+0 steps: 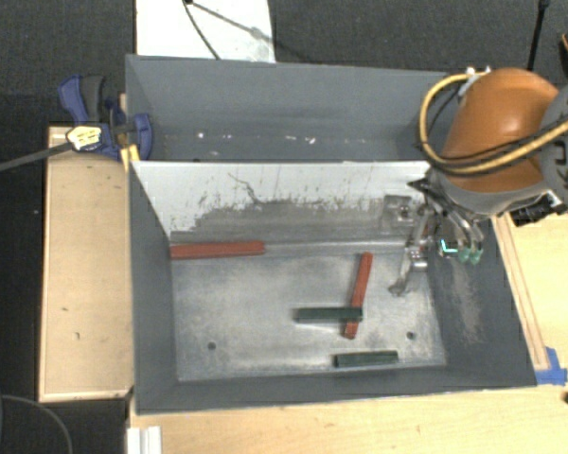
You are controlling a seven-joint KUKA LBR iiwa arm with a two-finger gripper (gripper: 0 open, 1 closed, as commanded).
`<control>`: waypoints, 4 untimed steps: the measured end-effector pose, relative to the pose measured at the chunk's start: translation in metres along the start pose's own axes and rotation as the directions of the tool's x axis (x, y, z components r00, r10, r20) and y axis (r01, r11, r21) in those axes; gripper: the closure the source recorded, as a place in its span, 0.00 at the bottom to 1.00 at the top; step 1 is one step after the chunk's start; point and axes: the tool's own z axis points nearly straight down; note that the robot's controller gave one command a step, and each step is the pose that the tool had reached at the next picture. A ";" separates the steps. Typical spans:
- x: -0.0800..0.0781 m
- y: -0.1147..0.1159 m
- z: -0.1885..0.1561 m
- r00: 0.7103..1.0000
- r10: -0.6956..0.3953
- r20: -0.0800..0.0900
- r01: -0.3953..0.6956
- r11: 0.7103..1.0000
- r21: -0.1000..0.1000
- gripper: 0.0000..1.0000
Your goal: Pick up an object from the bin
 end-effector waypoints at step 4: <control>0.082 0.108 0.126 0.949 -0.315 0.008 0.315 0.949 0.002 1.00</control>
Offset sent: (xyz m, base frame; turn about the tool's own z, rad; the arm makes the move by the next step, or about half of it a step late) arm 0.0239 0.0637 -0.1205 -0.2221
